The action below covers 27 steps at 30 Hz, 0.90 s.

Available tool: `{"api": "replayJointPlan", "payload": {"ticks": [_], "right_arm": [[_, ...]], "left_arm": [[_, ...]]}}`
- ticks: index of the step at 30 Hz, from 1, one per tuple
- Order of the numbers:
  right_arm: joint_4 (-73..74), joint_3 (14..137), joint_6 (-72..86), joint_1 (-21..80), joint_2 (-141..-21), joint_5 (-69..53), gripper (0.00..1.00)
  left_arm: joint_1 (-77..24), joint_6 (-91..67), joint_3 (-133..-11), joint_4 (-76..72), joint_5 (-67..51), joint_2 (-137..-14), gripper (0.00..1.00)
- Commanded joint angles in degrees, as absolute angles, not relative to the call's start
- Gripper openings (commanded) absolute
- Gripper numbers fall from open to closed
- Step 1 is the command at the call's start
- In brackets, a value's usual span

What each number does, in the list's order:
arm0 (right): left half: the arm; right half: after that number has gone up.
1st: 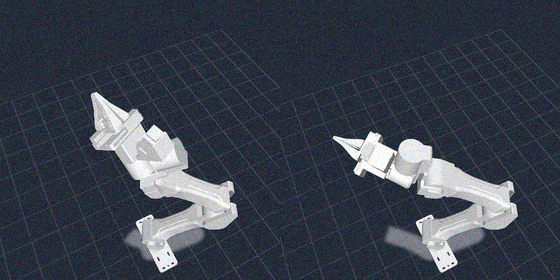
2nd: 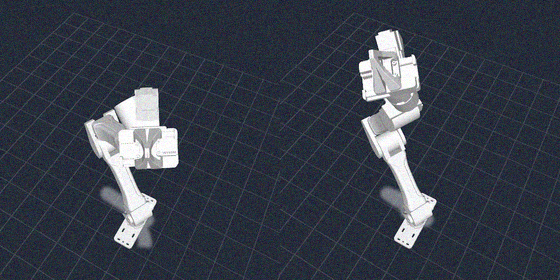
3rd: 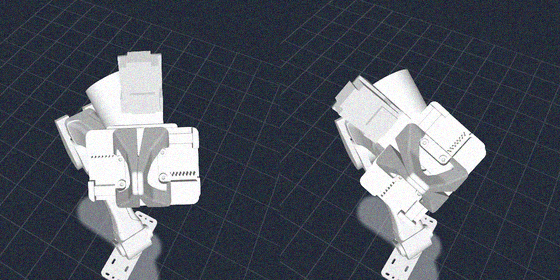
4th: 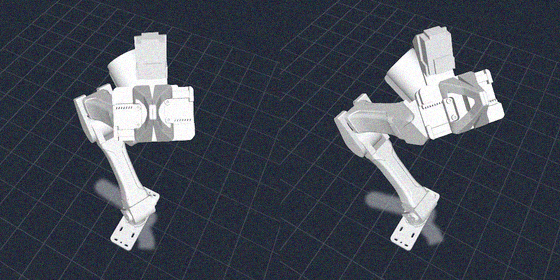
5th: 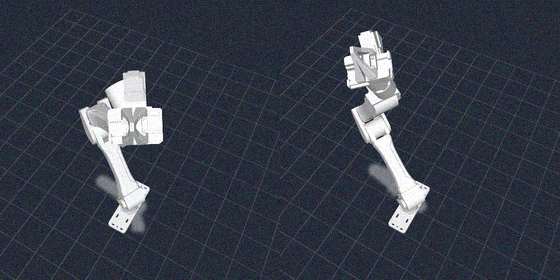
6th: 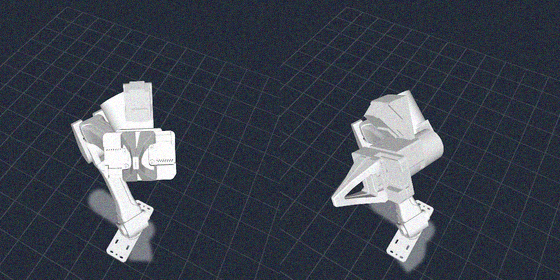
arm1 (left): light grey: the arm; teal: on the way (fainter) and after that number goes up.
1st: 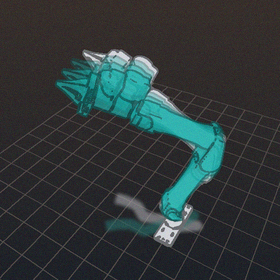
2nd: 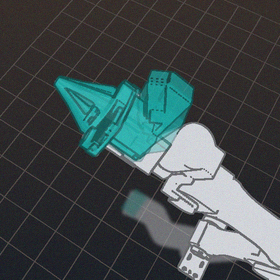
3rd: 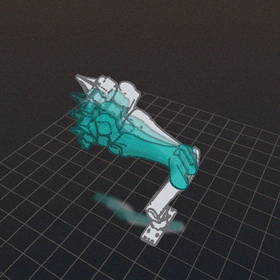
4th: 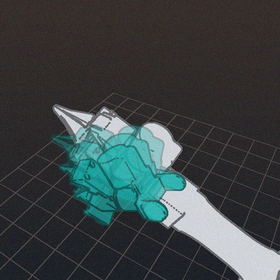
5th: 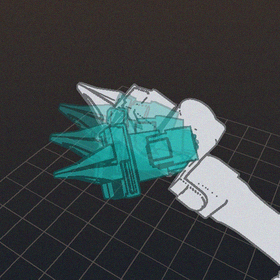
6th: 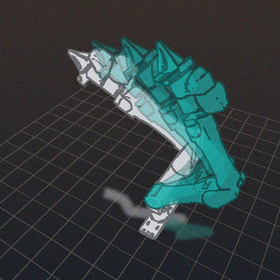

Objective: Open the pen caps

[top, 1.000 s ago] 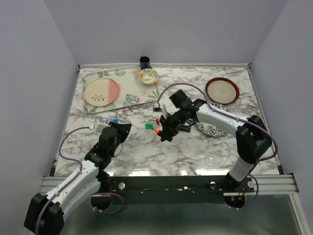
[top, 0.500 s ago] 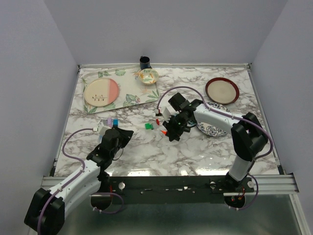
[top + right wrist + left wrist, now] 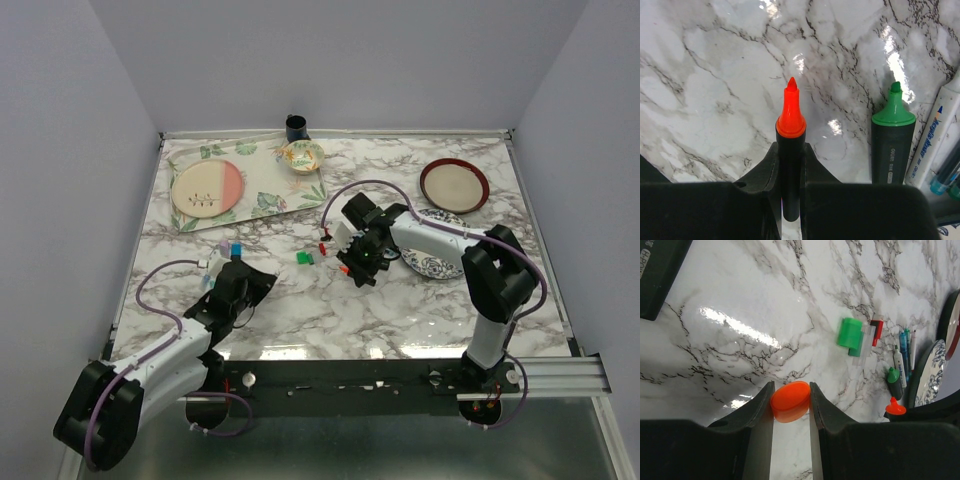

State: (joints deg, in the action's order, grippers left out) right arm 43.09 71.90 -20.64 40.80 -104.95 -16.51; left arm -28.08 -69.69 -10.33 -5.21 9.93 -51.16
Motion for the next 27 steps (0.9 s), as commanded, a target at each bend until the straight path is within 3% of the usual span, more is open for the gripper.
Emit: {"api": "replayJointPlan", "payload": {"ticks": [1,6,11,27], "right_arm": [[43.1,72.8,-20.6,41.0,-106.6,-9.8,0.09],[42.5,72.6,-20.9,40.9,-107.6,-7.4,0.2],[42.0,72.5,-20.9,40.9,-107.3,-6.3,0.3],[39.9,72.2,-20.9,38.3,-101.2,-3.3,0.41]], "left_arm": [[-28.8,-67.7,-12.9,-9.4,8.7,-57.1,0.0],[-29.2,-65.7,-16.6,-10.9,9.3,-64.8,0.0],[-29.3,-64.2,-19.8,-12.0,9.4,-72.0,0.07],[-29.6,-62.5,-25.0,-13.7,7.3,-81.5,0.46]]}}
